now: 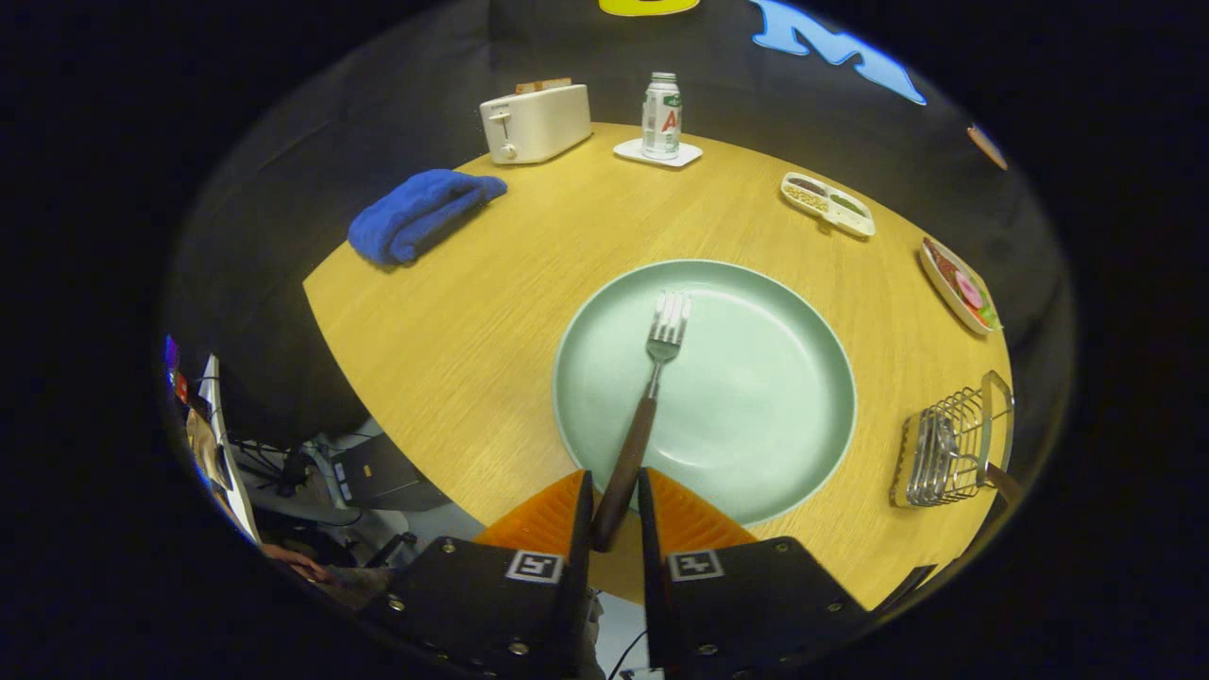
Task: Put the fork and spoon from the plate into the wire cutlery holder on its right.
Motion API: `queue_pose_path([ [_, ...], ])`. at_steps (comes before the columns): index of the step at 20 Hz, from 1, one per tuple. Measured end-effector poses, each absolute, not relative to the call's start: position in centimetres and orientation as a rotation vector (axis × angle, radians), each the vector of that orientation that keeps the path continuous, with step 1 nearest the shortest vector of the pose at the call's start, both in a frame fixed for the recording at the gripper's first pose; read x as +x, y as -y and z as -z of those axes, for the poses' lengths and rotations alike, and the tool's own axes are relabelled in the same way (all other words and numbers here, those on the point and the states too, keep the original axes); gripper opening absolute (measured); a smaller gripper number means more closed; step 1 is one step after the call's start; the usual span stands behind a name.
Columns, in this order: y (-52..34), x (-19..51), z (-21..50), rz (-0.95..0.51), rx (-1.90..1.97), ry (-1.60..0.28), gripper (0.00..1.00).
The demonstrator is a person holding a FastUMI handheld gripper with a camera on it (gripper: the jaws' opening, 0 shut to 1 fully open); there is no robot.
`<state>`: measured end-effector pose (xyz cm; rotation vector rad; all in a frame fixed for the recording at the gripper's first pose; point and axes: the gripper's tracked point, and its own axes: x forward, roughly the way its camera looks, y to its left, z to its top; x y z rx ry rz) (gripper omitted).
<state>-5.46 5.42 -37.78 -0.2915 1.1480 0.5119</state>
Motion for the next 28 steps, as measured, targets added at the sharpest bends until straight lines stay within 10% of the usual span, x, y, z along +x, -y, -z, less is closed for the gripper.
queue_pose_path([
  [4,-5.3,-5.3,36.7,-0.522,-0.195,-1.188,0.12],
  [28,-3.2,-2.1,39.1,-0.566,-0.386,-1.225,0.16],
])
